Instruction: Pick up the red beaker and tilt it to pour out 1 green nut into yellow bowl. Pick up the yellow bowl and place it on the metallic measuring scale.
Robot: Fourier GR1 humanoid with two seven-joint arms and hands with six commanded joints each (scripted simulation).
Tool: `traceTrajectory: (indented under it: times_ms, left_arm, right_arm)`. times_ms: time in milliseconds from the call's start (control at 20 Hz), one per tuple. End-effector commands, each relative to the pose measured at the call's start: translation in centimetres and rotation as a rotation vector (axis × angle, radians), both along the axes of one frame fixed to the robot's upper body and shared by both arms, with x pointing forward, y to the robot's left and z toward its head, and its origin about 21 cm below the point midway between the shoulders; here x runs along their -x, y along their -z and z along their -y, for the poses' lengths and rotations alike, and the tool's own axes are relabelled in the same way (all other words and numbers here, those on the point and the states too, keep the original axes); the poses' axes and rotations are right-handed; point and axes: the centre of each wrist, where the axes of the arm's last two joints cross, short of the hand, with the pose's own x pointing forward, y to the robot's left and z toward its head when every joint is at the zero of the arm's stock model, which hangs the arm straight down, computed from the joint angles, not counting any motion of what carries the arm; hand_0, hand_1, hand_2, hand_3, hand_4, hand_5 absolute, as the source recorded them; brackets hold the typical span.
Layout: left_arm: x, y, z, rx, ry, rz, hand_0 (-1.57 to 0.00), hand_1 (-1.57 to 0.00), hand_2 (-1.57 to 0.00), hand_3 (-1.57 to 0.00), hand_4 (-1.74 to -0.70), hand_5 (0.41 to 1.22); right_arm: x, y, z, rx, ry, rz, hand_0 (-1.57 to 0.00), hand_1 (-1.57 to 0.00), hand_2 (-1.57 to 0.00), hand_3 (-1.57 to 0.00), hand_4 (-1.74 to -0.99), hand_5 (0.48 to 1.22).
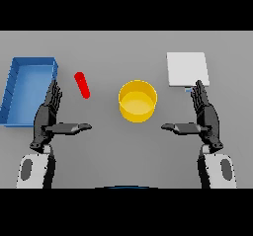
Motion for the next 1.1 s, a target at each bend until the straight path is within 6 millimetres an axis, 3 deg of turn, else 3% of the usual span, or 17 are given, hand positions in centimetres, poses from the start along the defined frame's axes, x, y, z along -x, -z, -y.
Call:
traceTrajectory:
  times_ms: [0, 250, 350, 450, 600, 750, 1050]
  left_arm:
    - [0.0, 0.0, -0.1, 0.000, -0.002, 0.000, 0.00, 0.00, 0.00, 0.00, -1.15, 0.599]
    - [-0.1, 0.2, -1.0, -0.004, -0.004, -0.004, 0.00, 0.00, 0.00, 0.00, -1.15, 0.599]
    - [1.5, -0.6, -1.6, -0.109, 0.040, 0.039, 0.00, 0.00, 0.00, 0.00, -1.16, 0.599]
    - [1.8, -1.4, -1.4, -0.144, 0.060, 0.027, 0.00, 0.00, 0.00, 0.00, -1.16, 0.599]
    - [1.9, -2.2, -1.6, -0.171, 0.071, 0.008, 0.00, 0.00, 0.00, 0.00, -1.16, 0.602]
    - [1.9, -1.6, -1.1, -0.197, 0.092, -0.014, 0.00, 0.00, 0.00, 0.00, -1.16, 0.602]
    - [-1.9, 0.5, 0.5, -0.232, 0.108, -0.034, 0.00, 0.00, 0.00, 0.00, -1.22, 0.626]
  right_arm:
    - [0.0, 0.0, 0.0, 0.000, 0.001, 0.001, 0.00, 0.00, 0.00, 0.00, -1.167, 0.599]
    - [0.6, 0.1, 0.2, 0.000, 0.005, -0.002, 0.00, 0.00, 0.00, 0.00, -1.167, 0.599]
    - [2.3, 0.0, 0.5, 0.248, 0.000, 0.105, 0.00, 0.00, 0.00, 0.00, -1.163, 0.595]
    - [2.9, -0.3, -0.1, 0.327, -0.003, 0.120, 0.00, 0.00, 0.00, 0.00, -1.160, 0.591]
    - [3.1, -0.8, 0.0, 0.339, 0.000, 0.115, 0.00, 0.00, 0.00, 0.00, -1.173, 0.593]
    - [3.3, -0.9, 0.0, 0.314, -0.010, 0.117, 0.00, 0.00, 0.00, 0.00, -1.199, 0.603]
    - [3.3, -1.0, -0.2, 0.294, -0.028, 0.135, 0.00, 0.00, 0.00, 0.00, -1.256, 0.631]
